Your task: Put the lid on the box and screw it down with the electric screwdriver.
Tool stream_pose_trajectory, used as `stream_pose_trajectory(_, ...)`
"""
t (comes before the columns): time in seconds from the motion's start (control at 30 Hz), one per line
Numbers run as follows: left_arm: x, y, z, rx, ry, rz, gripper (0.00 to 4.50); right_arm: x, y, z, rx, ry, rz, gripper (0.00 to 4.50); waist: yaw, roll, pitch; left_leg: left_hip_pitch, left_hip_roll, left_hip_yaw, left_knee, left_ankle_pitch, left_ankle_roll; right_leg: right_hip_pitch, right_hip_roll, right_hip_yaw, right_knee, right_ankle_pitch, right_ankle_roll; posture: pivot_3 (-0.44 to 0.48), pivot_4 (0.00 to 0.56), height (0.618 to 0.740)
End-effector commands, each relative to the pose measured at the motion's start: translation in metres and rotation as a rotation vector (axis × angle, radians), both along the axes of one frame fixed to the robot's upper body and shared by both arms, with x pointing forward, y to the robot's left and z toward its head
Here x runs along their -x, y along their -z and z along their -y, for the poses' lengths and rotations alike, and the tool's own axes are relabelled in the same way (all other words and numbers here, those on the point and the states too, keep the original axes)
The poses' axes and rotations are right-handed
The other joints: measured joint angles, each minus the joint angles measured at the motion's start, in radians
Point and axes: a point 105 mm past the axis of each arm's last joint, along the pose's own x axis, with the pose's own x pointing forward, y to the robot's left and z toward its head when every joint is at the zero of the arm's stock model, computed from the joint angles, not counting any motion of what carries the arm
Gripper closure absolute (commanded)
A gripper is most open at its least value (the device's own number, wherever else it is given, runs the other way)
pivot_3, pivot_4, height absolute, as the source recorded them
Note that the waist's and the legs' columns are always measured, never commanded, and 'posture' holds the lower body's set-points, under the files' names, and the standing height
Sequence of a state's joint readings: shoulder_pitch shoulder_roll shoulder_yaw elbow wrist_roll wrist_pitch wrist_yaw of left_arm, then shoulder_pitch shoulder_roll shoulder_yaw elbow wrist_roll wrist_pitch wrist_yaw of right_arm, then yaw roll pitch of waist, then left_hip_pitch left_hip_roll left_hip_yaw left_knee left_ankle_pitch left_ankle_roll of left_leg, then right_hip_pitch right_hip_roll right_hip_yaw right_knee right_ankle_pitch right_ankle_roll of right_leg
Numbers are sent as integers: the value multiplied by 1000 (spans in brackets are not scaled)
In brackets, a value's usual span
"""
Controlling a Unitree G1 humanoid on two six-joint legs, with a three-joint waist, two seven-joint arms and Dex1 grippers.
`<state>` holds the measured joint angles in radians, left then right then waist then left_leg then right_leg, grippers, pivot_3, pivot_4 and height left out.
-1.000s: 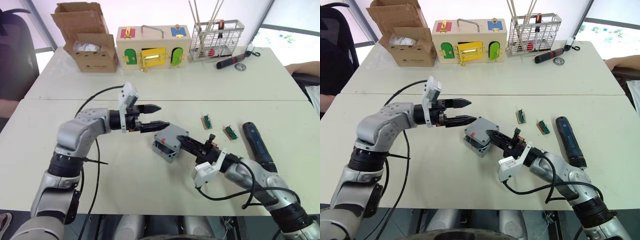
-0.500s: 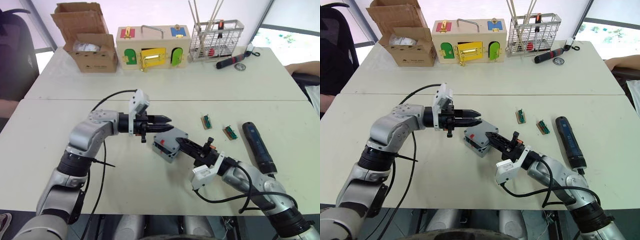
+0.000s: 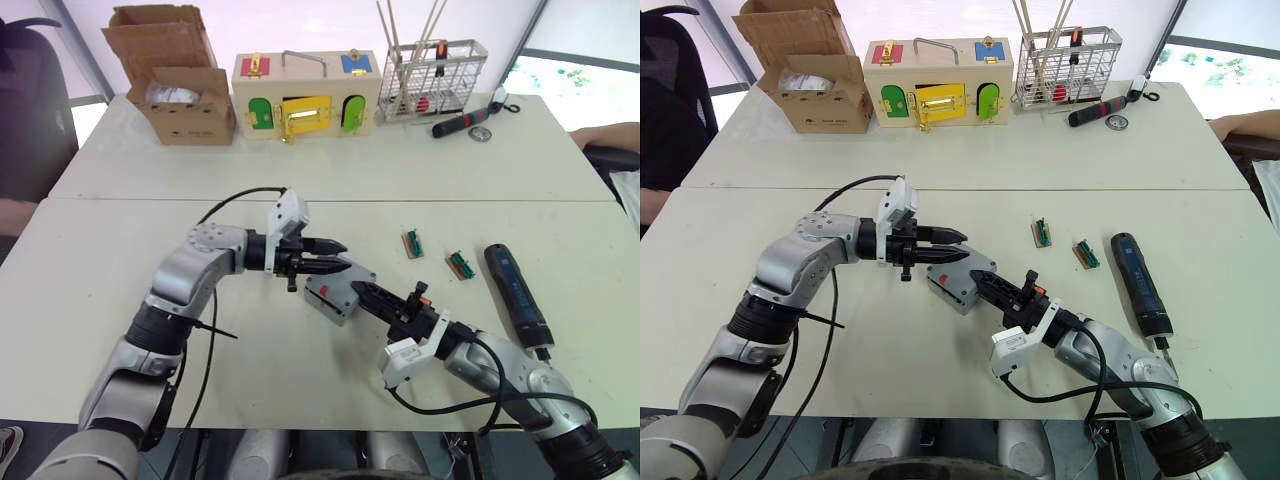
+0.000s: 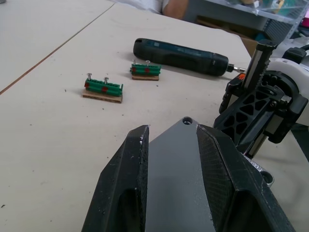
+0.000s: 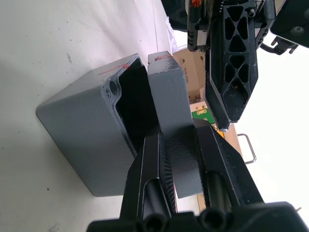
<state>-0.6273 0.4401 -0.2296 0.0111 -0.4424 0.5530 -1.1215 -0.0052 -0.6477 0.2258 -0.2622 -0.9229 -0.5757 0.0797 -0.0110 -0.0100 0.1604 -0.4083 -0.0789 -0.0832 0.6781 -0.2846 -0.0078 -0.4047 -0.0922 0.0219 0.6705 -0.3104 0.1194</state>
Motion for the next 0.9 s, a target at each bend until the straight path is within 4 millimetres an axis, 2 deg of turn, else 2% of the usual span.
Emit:
stream_pose_trajectory(0.03, 1, -9, -1, 22, 8, 32, 2942, 4, -14, -8, -30, -32, 56, 4356, 0, 0, 0, 0, 0, 0, 0, 0, 0, 0, 0, 0, 0, 0, 0, 0, 150, 740)
stream_pose_trajectory(0.33, 4, -14, -1, 24, 21, 27, 2942, 3, -12, -12, -25, -39, 62, 4356, 0, 0, 0, 0, 0, 0, 0, 0, 0, 0, 0, 0, 0, 0, 0, 0, 150, 740)
stream_pose_trajectory(0.57, 5, -9, -2, 10, 26, 19, 2942, -4, -14, -10, -3, -1, 72, 4356, 0, 0, 0, 0, 0, 0, 0, 0, 0, 0, 0, 0, 0, 0, 0, 0, 150, 740)
stream_pose_trajectory(0.9, 10, 4, -2, -52, 57, 21, 2942, 3, -8, -12, 5, -9, 58, 4356, 0, 0, 0, 0, 0, 0, 0, 0, 0, 0, 0, 0, 0, 0, 0, 0, 150, 740)
